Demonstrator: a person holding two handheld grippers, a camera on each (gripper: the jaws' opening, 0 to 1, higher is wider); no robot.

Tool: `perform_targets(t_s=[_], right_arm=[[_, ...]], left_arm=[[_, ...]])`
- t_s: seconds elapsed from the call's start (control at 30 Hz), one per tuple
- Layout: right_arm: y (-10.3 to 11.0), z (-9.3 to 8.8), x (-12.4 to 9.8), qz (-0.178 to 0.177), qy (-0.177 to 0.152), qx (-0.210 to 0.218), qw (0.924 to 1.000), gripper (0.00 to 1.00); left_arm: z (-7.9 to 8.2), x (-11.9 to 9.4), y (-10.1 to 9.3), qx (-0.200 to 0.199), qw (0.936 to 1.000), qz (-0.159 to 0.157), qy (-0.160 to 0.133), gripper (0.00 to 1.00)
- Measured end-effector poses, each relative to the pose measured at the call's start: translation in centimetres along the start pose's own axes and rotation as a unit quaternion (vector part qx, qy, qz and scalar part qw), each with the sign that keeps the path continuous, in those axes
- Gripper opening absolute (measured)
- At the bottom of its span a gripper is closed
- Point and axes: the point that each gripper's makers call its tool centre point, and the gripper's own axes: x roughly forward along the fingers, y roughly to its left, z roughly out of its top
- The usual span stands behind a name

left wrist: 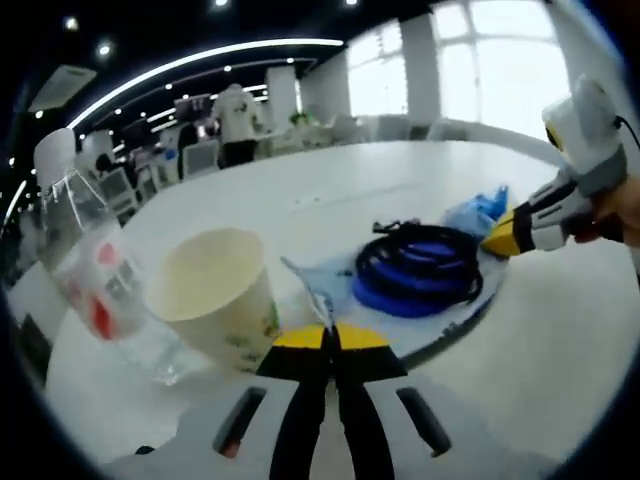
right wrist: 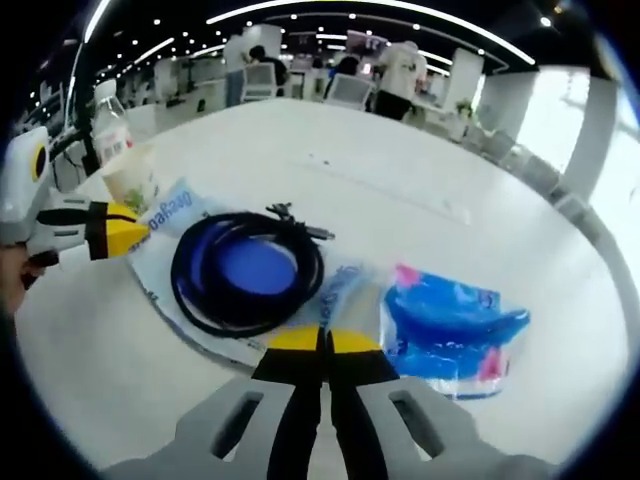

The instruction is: Arrange the tabletop items into an orderly group along one side of the table until the central work area is clear of visible clutter.

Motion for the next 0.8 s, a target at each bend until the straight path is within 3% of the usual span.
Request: perform_targets(t_s=[0.37,0.47,0.57,0.67,0.8], right_arm=[[0.1,-0.2,0.0,-0.007,-0.005,0.018,0.9998,0.02],[0.5,-0.2,0.1,-0.005,-0.003,-0.014,0.9999,0.04],[0.6,0.0,0.0,-0.010,-0.003,-0.040,0.9992,0.10],[0.2,0.9,-0.6,-0.032,-0.017,-0.090,0.9953,0.10],[0.5,1.9,-1.5,-0.026,-0.033,-0.101,0.9940,0.15]], left_arm=[[-0.6,0.2,0.2,-0.015,0.9998,0.008,0.007,0.00],[-0.6,0.2,0.3,-0.037,0.9993,0.007,0.006,0.01],[-1.0,0.2,0.4,-0.052,0.9985,0.004,0.013,0.08],[-0.7,-0.1,0.4,-0.038,0.9992,0.005,0.010,0.12],[-0.3,-0.6,0.2,-0.021,0.9997,-0.007,0.010,0.21]])
